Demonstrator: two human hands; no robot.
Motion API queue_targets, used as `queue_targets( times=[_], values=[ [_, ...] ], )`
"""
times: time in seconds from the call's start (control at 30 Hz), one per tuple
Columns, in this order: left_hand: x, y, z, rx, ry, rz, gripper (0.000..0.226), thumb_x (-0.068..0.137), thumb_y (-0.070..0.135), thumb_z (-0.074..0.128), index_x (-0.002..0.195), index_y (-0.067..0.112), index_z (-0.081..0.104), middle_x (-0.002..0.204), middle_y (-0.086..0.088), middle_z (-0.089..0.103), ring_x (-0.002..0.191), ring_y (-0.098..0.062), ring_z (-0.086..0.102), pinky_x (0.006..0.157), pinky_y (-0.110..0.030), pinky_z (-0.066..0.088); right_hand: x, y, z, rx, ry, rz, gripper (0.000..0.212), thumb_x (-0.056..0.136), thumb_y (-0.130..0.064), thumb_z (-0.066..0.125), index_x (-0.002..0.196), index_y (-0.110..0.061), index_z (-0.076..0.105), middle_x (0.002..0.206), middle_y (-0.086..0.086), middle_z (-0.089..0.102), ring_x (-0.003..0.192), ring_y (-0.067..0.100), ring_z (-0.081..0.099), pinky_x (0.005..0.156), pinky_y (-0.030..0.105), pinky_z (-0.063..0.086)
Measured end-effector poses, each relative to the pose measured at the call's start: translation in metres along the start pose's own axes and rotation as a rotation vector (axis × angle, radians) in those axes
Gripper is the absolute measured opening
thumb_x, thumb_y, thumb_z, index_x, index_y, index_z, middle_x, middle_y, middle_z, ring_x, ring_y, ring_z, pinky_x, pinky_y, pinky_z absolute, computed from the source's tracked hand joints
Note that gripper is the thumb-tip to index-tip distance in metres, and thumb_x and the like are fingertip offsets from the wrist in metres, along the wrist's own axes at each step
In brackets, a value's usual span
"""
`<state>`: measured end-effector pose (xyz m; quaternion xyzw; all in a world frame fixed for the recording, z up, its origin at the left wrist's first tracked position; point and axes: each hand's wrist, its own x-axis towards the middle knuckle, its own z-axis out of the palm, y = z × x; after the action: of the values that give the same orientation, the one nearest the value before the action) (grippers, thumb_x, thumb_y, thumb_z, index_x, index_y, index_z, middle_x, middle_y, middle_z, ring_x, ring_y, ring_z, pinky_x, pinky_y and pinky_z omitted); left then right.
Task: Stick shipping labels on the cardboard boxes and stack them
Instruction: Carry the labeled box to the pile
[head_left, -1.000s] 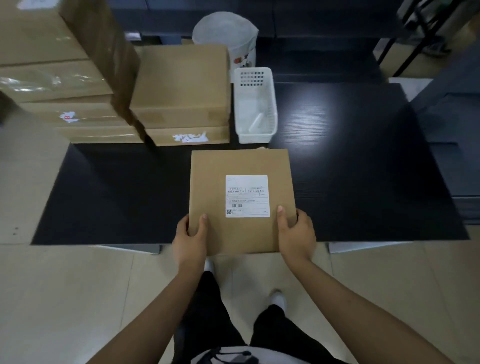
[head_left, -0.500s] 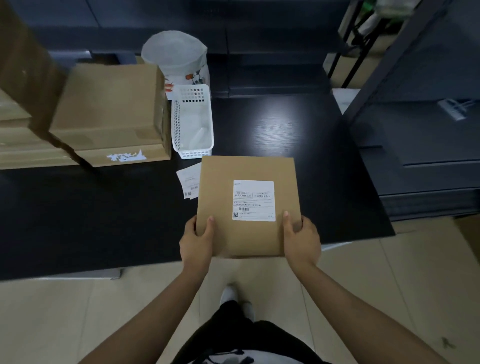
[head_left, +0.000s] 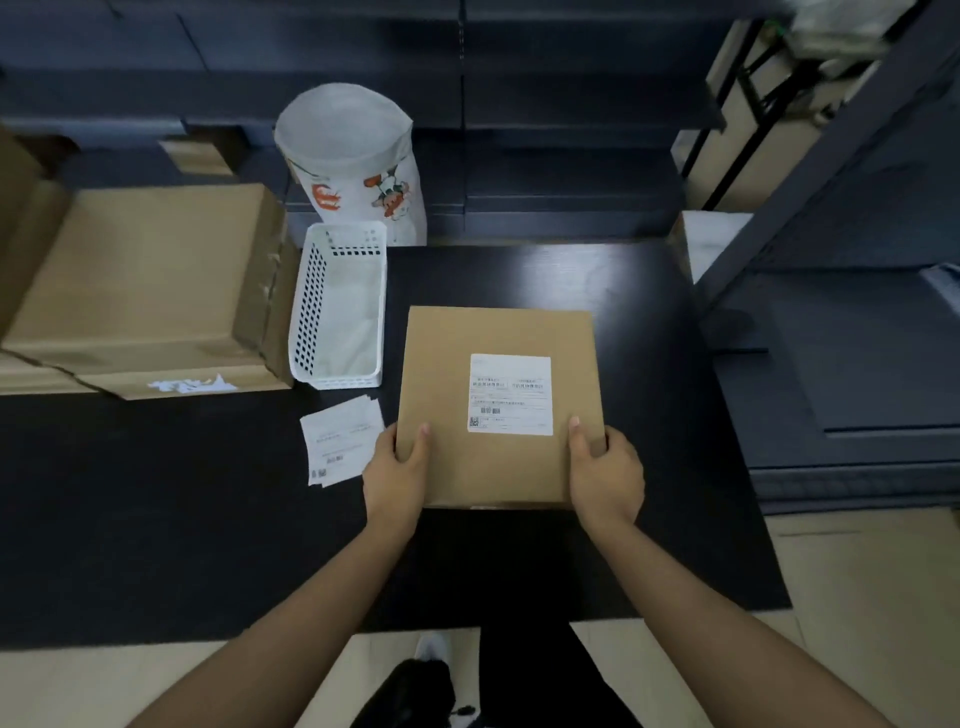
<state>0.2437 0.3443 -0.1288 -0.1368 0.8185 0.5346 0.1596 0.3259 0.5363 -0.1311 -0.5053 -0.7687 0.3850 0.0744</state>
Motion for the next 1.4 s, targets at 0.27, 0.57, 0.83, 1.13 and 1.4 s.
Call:
queue_targets(
  times=[0.27, 0.57, 0.83, 1.13, 1.4],
  values=[
    [0.087, 0.076, 0.045, 0.083, 0.028, 0.084, 0.053, 0.094, 0.049, 0.050, 0.134, 0.015, 0.048, 0.122, 0.000, 0.058, 0.103, -0.015, 0.052, 0.089, -0.029, 0.041, 0.107, -0.070, 0.013, 0.027, -0.025, -0.053, 0.059, 0.088, -0.064, 0.046, 0.120, -0.017, 0.057, 0.117, 0.004, 0.061, 0.104, 0.023, 0.057, 0.090, 0.039, 0.047],
    [0.180, 0.096, 0.061, 0.160, -0.004, 0.113, 0.050, 0.095, 0.051, 0.046, 0.129, 0.014, 0.049, 0.114, 0.005, 0.057, 0.100, -0.015, 0.055, 0.084, -0.028, 0.042, 0.176, -0.115, 0.065, -0.014, -0.068, -0.037, 0.062, 0.087, -0.068, 0.043, 0.120, -0.017, 0.056, 0.116, 0.002, 0.059, 0.103, 0.021, 0.057, 0.089, 0.041, 0.048],
    [0.203, 0.082, 0.068, 0.241, 0.009, 0.104, 0.056, 0.092, 0.060, 0.043, 0.128, 0.018, 0.050, 0.120, 0.000, 0.062, 0.105, -0.021, 0.059, 0.091, -0.043, 0.049, 0.187, -0.115, 0.084, -0.070, -0.057, -0.023, 0.062, 0.089, -0.065, 0.043, 0.124, -0.015, 0.053, 0.120, 0.005, 0.058, 0.106, 0.022, 0.055, 0.085, 0.037, 0.044],
    [0.201, 0.093, 0.063, 0.378, -0.043, 0.184, 0.049, 0.097, 0.046, 0.042, 0.129, 0.009, 0.046, 0.122, -0.009, 0.060, 0.106, -0.029, 0.059, 0.085, -0.038, 0.048, 0.186, -0.116, 0.082, -0.090, -0.077, -0.014, 0.072, 0.084, -0.071, 0.042, 0.127, -0.015, 0.051, 0.122, 0.006, 0.057, 0.113, 0.025, 0.053, 0.096, 0.048, 0.045],
    [0.182, 0.124, 0.048, 0.751, -0.102, 0.417, 0.050, 0.095, 0.021, 0.049, 0.139, 0.006, 0.032, 0.140, -0.010, 0.043, 0.125, -0.024, 0.045, 0.093, -0.033, 0.042, 0.166, -0.135, 0.049, -0.379, 0.071, -0.390, 0.043, 0.090, -0.024, 0.056, 0.129, -0.006, 0.050, 0.139, 0.015, 0.041, 0.129, 0.030, 0.035, 0.106, 0.043, 0.032]
  ],
)
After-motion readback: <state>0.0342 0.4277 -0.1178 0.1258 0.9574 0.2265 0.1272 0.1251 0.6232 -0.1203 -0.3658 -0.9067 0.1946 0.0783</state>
